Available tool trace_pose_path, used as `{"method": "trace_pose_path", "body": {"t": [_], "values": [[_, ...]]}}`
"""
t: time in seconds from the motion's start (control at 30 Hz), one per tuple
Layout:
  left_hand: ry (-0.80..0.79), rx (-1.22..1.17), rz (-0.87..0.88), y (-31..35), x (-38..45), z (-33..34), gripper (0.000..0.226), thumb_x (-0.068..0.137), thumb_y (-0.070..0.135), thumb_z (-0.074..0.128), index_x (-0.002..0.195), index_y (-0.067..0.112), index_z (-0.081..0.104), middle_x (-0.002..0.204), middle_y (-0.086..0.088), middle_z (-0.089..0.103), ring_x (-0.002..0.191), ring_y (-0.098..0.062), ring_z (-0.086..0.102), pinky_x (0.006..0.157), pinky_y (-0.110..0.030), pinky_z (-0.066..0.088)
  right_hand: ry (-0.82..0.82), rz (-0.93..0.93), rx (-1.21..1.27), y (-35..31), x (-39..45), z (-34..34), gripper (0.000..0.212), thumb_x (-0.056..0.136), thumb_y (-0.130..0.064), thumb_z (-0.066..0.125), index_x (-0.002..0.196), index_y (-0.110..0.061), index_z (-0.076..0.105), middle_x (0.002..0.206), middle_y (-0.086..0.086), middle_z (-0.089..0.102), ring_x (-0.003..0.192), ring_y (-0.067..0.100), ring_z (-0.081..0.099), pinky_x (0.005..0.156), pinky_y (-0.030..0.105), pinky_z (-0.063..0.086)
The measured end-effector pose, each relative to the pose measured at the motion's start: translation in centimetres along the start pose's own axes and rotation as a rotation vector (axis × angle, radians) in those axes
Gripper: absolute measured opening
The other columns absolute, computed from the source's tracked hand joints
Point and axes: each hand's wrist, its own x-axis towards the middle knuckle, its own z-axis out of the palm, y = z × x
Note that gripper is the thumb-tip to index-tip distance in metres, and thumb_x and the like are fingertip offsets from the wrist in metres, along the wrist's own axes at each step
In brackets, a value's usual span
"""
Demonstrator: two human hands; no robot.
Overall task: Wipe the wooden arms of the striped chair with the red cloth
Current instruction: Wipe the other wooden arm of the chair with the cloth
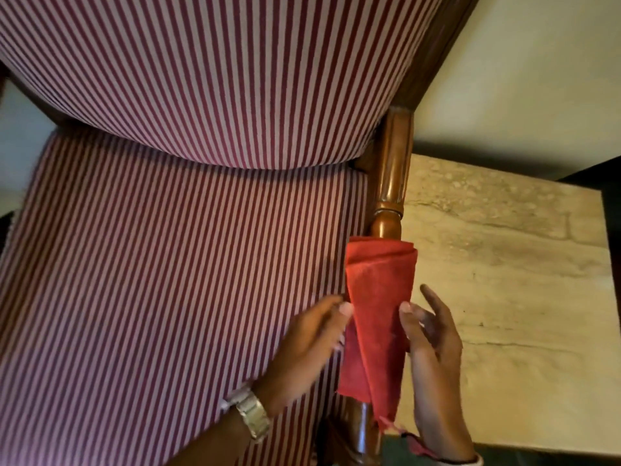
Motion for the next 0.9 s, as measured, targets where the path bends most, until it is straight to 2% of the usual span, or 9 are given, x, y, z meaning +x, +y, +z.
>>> {"method": "trace_pose_path", "body": {"t": [0.07, 0.13, 0.3, 0.43, 0.53, 0.6, 0.7, 0.83, 0.9], "values": [[0.018, -0.085, 0.002, 0.9, 0.0, 1.6, 0.029, 0.093, 0.057, 0.062, 0.115, 0.039, 0.066, 0.108, 0.011, 0.078, 0.097, -0.006, 0.074, 0.081, -0.018, 0.058, -0.036, 0.077, 0.030, -0.4, 0.7, -0.4, 0.043, 0.083, -0.023, 0.075, 0.125, -0.027, 0.068, 0.118, 0.005, 0.077, 0.110, 0.020, 0.073, 0.093, 0.040, 0.059], [0.074, -0.152, 0.021, 0.9, 0.3, 1.3, 0.026, 0.089, 0.043, 0.074, 0.113, 0.037, 0.065, 0.110, 0.014, 0.077, 0.099, -0.005, 0.074, 0.084, -0.019, 0.058, -0.051, 0.083, 0.063, -1.0, 0.7, -0.3, 0.044, 0.078, -0.019, 0.076, 0.121, -0.012, 0.072, 0.115, 0.013, 0.079, 0.110, 0.031, 0.074, 0.100, 0.051, 0.058], [0.117, -0.192, 0.095, 2.5, -1.4, -2.4, 0.028, 0.091, 0.037, 0.073, 0.116, 0.028, 0.063, 0.108, 0.007, 0.077, 0.101, -0.010, 0.074, 0.093, -0.038, 0.061, -0.173, 0.020, 0.106, -4.3, -1.9, 2.2, 0.038, 0.077, -0.016, 0.073, 0.115, -0.009, 0.074, 0.113, 0.014, 0.079, 0.098, 0.022, 0.077, 0.082, 0.033, 0.064], [0.269, -0.070, 0.221, 4.8, -5.5, -10.8, 0.018, 0.094, 0.034, 0.071, 0.110, 0.029, 0.064, 0.098, 0.010, 0.076, 0.092, -0.008, 0.074, 0.082, -0.029, 0.061, -0.316, -0.033, 0.170, -6.4, -6.6, 9.6, 0.033, 0.075, -0.014, 0.072, 0.108, -0.015, 0.075, 0.107, 0.009, 0.080, 0.094, 0.019, 0.076, 0.078, 0.031, 0.064], [0.424, 0.083, 0.275, 6.4, -9.7, -19.2, 0.016, 0.091, 0.035, 0.073, 0.104, 0.030, 0.065, 0.089, 0.009, 0.075, 0.083, -0.009, 0.074, 0.077, -0.038, 0.061, -0.480, -0.048, 0.232, -7.6, -11.2, 16.9, 0.025, 0.074, -0.016, 0.075, 0.099, -0.021, 0.074, 0.099, 0.006, 0.078, 0.092, 0.016, 0.072, 0.078, 0.030, 0.064], [0.548, 0.230, 0.293, 7.4, -12.7, -25.0, 0.018, 0.087, 0.039, 0.073, 0.101, 0.034, 0.065, 0.086, 0.015, 0.073, 0.077, -0.003, 0.071, 0.073, -0.026, 0.060, -0.589, -0.065, 0.281, -7.8, -14.4, 22.1, 0.023, 0.080, -0.015, 0.079, 0.101, -0.020, 0.071, 0.098, 0.004, 0.075, 0.092, 0.012, 0.071, 0.077, 0.027, 0.061], [0.728, 0.429, 0.244, 8.2, -17.1, -33.5, 0.021, 0.083, 0.050, 0.070, 0.102, 0.042, 0.064, 0.089, 0.024, 0.072, 0.075, 0.005, 0.070, 0.067, -0.009, 0.052, -0.707, -0.067, 0.334, -7.9, -18.9, 30.3, 0.023, 0.085, -0.016, 0.077, 0.106, -0.019, 0.068, 0.104, 0.003, 0.076, 0.097, 0.012, 0.072, 0.084, 0.026, 0.059], [0.890, 0.547, 0.104, 6.4, -19.7, -42.3, 0.035, 0.083, 0.062, 0.064, 0.108, 0.038, 0.061, 0.089, 0.018, 0.072, 0.074, -0.001, 0.069, 0.064, -0.020, 0.053, -0.833, -0.071, 0.234, -6.8, -22.1, 40.2, 0.028, 0.093, -0.009, 0.071, 0.119, -0.007, 0.060, 0.108, 0.004, 0.074, 0.100, 0.016, 0.072, 0.093, 0.039, 0.061], [0.904, 0.636, 0.035, 4.2, -18.8, -45.4, 0.034, 0.088, 0.052, 0.069, 0.115, 0.034, 0.059, 0.083, 0.012, 0.069, 0.076, -0.009, 0.069, 0.066, -0.031, 0.053, -0.855, -0.056, 0.126, -5.4, -22.1, 44.0, 0.032, 0.095, -0.005, 0.068, 0.125, -0.004, 0.057, 0.109, 0.001, 0.072, 0.101, 0.016, 0.071, 0.095, 0.039, 0.061]]}}
